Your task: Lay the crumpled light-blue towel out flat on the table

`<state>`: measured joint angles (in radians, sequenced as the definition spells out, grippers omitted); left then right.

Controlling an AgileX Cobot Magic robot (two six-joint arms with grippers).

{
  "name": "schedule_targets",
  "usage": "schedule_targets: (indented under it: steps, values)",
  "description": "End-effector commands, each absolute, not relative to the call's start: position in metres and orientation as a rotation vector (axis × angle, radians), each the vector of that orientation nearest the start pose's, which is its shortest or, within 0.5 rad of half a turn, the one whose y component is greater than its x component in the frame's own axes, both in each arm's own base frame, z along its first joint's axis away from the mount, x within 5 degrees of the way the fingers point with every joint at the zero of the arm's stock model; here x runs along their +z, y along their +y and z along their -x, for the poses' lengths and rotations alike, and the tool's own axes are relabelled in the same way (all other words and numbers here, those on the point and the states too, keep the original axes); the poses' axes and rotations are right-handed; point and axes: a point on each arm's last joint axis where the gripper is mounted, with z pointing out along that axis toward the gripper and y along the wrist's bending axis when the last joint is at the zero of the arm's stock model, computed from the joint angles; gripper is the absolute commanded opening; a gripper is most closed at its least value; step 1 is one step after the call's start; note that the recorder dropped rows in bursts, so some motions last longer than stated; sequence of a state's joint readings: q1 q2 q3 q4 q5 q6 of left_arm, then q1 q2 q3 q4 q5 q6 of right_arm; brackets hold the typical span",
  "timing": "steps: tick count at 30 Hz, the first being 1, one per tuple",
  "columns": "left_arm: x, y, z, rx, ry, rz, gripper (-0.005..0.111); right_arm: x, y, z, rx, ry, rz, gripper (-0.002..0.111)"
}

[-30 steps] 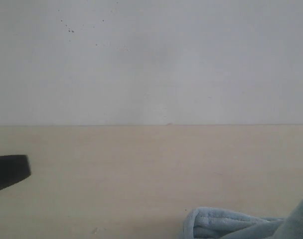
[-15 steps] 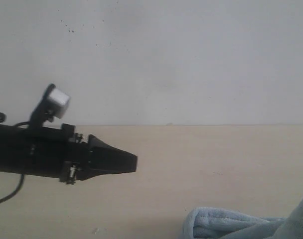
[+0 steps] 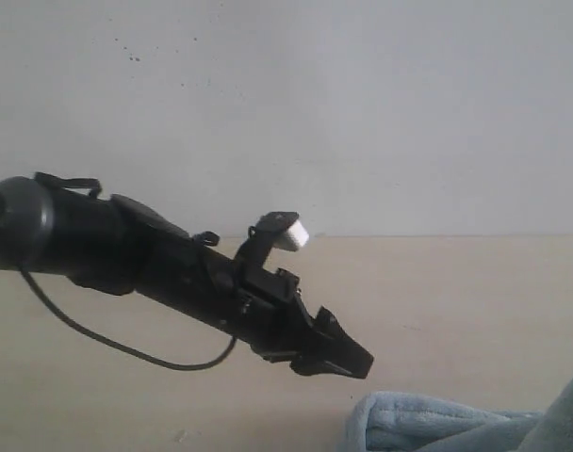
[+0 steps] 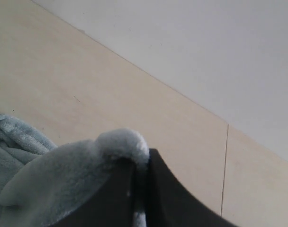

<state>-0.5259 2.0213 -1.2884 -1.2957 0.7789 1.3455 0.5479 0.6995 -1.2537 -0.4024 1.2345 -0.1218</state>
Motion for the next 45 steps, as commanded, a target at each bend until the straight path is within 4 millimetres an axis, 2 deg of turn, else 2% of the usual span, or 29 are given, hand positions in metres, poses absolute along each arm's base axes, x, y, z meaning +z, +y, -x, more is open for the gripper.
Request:
schedule_targets:
  steps: [1, 9, 14, 21, 22, 24, 27, 28, 33, 38, 42, 45]
  values:
    - [0.160, -0.281, -0.331, -1.027, 2.189, -1.189, 0.064, 0.458, 0.007, -0.076, -0.223, 1.992, 0.619, 0.005]
    - [0.139, -0.301, -0.345, -0.941, 2.214, -1.223, 0.064, 0.458, 0.008, -0.075, -0.214, 1.994, 0.623, 0.005]
    - [0.121, -0.311, -0.347, -0.878, 2.247, -1.244, 0.064, 0.458, 0.008, -0.075, -0.211, 1.994, 0.624, 0.005]
    - [0.102, -0.313, -0.344, -0.808, 2.277, -1.289, 0.063, 0.458, 0.009, -0.075, -0.201, 1.996, 0.626, 0.005]
    - [0.100, -0.314, -0.343, -0.811, 2.284, -1.291, 0.061, 0.458, 0.009, -0.075, -0.198, 1.996, 0.626, 0.005]
    - [0.099, -0.316, -0.341, -0.816, 2.289, -1.297, 0.048, 0.458, 0.009, -0.075, -0.199, 1.996, 0.626, 0.005]
    - [0.109, -0.316, -0.342, -0.835, 2.326, -1.208, 0.012, 0.458, 0.010, -0.075, -0.189, 1.997, 0.628, 0.005]
    - [0.113, -0.316, -0.343, -0.831, 2.317, -1.198, 0.004, 0.458, 0.010, -0.075, -0.189, 1.997, 0.628, 0.005]
    - [0.150, -0.313, -0.350, -0.765, 2.225, -1.120, 0.004, 0.457, 0.010, -0.075, -0.179, 1.999, 0.630, 0.005]
    - [0.185, -0.289, -0.364, -0.717, 2.235, -0.952, 0.004, 0.457, 0.011, -0.074, -0.171, 2.000, 0.632, 0.005]
    - [0.201, -0.246, -0.373, -0.638, 2.305, -0.852, 0.004, 0.457, 0.011, -0.074, -0.166, 2.001, 0.633, 0.005]
    - [0.201, -0.206, -0.368, -0.606, 2.378, -0.730, 0.004, 0.457, 0.012, -0.074, -0.161, 2.002, 0.634, 0.005]
